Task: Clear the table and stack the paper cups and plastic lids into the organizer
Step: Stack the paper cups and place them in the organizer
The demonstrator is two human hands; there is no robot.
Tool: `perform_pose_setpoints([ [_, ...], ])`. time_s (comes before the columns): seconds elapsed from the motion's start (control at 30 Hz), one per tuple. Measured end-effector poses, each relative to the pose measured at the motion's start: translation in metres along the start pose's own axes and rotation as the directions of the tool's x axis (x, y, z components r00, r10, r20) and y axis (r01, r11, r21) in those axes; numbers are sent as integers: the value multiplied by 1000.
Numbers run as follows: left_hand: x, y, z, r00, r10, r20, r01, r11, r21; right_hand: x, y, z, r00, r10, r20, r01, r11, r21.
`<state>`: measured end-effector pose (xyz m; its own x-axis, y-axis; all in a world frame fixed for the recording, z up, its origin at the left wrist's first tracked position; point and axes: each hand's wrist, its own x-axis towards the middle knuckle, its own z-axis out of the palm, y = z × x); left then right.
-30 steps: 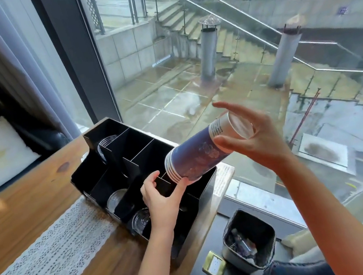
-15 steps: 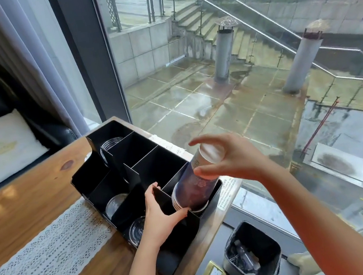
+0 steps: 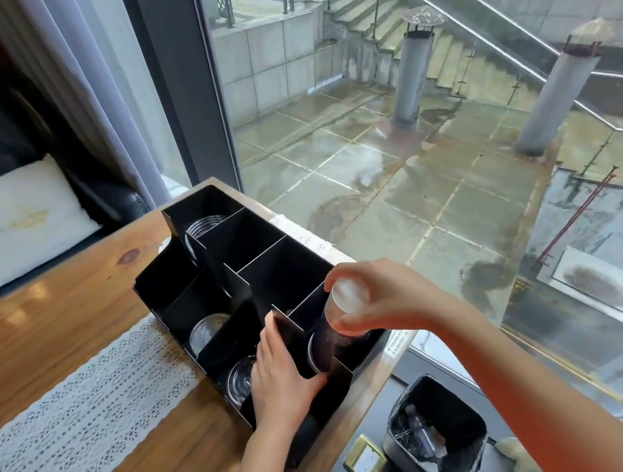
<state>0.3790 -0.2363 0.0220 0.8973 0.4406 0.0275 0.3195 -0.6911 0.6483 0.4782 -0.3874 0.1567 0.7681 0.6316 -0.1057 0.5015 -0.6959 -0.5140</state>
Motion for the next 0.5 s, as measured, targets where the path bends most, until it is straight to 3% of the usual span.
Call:
perform_pose_setpoints([
  [0.5,3,-4,5,1000,0,-3,1,994,110,14,-1,19,992,8,122,-4,999,-33],
])
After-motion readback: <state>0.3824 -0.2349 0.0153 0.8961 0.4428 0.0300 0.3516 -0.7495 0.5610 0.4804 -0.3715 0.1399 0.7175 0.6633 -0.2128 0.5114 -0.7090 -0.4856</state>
